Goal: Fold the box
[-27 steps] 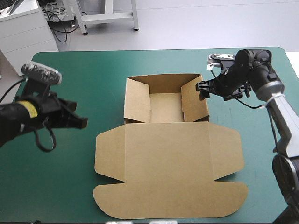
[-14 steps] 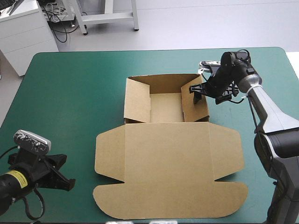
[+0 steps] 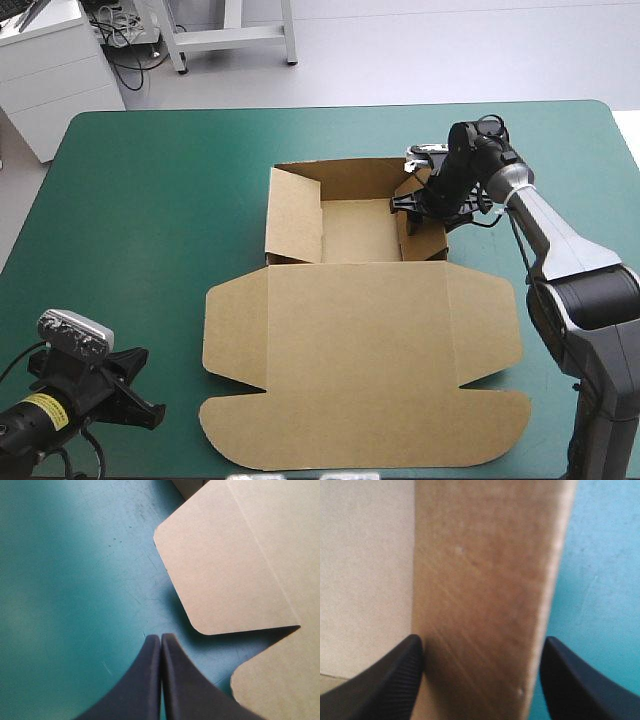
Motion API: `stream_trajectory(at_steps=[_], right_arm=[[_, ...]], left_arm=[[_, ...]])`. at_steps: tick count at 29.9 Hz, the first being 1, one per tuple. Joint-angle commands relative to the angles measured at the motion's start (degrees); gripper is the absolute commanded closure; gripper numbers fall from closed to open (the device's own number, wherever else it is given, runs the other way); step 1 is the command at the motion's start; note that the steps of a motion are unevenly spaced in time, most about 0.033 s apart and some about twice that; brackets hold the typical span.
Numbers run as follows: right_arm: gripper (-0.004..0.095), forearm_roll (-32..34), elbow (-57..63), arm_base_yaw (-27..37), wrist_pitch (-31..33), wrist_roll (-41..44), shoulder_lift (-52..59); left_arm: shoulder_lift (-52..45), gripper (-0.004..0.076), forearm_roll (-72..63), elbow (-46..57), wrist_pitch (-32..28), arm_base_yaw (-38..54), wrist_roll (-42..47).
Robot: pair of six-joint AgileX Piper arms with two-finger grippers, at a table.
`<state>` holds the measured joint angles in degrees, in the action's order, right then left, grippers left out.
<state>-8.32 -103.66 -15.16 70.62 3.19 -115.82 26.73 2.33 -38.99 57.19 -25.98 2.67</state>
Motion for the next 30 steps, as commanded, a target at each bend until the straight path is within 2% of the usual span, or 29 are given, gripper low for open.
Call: stream_trajectory(at_steps=[1,2,3,7,14,17,20,26,30], right_arm=[[0.0718,-0.53,-1.88,0.11,0.81,-0.08,3.06],[0.0843,-0.53,-2.11,0.11,0.81,-0.19,3.06],[0.0926,-0.26,-2.43,0.11,0.81,0.06,3.06],[0.0912,0.11,-4.95,0.11,0.81,-0.07,3.86],[0.0912,7.45,-13.22,4.38,0.81,-2.05,8.36],[0.0914,15.39,-13.77,10.3,0.81,-2.31,10.58],[0.0931,18.57,-13.77,17.85,0.81,-2.51,11.18],[0.0931,12.56,-13.77,32.59,0.81,-7.68,10.28],[0.0931,9.32,-13.77,39.14,-0.88,-10.06,8.56]], left_arm=[[0.44,0.075,-0.21,-1.4,-3.86,-0.1,0.7],[0.44,0.075,-0.21,-1.4,-3.86,-0.1,0.7],[0.44,0.075,-0.21,-1.4,-3.86,-0.1,0.7],[0.44,0.075,-0.63,-1.4,-3.05,-0.1,0.7],[0.44,0.075,-0.14,-1.4,-3.42,-0.1,0.7],[0.44,0.075,-0.14,-1.4,-3.91,-0.1,0.7],[0.44,0.075,-0.14,-1.4,-4.34,-0.1,0.7],[0.44,0.075,-1.12,-1.4,-4.01,-0.1,0.7],[0.44,0.075,-1.34,-1.4,-4.01,-0.1,0.7]])
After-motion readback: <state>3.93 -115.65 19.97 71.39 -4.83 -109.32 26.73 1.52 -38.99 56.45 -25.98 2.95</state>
